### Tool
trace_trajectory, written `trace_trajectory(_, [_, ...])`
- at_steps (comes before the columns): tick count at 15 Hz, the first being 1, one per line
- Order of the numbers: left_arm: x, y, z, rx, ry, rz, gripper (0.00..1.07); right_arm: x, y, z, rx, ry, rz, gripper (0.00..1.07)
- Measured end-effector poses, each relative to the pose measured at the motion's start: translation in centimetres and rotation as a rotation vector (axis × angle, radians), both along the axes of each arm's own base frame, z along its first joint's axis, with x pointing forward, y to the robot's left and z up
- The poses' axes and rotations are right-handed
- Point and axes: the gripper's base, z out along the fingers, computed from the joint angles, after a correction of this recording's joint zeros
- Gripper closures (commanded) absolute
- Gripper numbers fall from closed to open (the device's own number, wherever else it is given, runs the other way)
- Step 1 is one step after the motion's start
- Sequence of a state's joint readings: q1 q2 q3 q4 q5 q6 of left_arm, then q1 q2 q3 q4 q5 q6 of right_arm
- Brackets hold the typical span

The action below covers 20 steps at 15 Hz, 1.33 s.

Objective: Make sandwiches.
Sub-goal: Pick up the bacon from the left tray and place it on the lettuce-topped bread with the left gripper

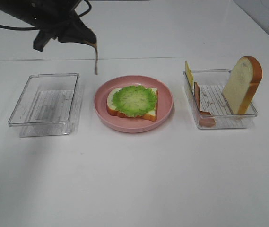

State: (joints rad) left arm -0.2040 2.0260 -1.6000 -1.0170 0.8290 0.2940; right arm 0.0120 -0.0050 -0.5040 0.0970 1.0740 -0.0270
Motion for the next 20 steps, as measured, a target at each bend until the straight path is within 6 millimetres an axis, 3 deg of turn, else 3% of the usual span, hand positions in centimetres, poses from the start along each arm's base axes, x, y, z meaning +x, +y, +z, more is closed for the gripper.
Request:
trace_trajectory(4, [0.2,-3.8,-2.9,-0.140,0.040,-0.047,1.07,0.0,0.0,0.0,0.000,0.000,0.000,0.33])
trace_trajectory(7, [0.3,-6.6,-6.4,-0.221,0.081,-0.070,1.07,0.0,0.0,0.0,0.000,0.000,0.000,0.33])
trace_trajectory(10, [0.0,-8.1,-8.7,-0.221,0.087,-0.107,1.07,0.0,0.0,0.0,0.000,0.000,0.000,0.33])
trace_trajectory(15, [0.4,-7.5,-11.6,-0.136,0.051,-0.154,1.07,0.0,0.0,0.0,0.000,0.000,0.000,0.33])
trace_trajectory(20, [1.5,-5.0,-11.9,-0.117,0.040,-0.116,1.07,0.0,0.0,0.0,0.000,0.000,0.000,0.33])
